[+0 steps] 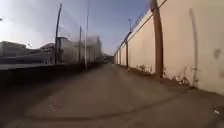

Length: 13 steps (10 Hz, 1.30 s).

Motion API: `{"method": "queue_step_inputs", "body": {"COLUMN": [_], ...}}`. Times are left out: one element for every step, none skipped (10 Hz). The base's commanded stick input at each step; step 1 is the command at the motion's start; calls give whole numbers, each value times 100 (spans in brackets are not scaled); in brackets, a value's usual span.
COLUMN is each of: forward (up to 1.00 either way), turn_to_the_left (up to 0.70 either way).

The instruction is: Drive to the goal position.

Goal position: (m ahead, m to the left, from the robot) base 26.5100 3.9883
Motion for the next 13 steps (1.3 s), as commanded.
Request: {"method": "queue_step_inputs", "body": {"forward": [100, 100, 100, 100, 100, 100, 100, 100, 100, 100, 100, 100, 100], "turn_to_the_left": [0, 0, 0, 0, 0, 0, 0, 0, 0, 0, 0, 0, 0]}}
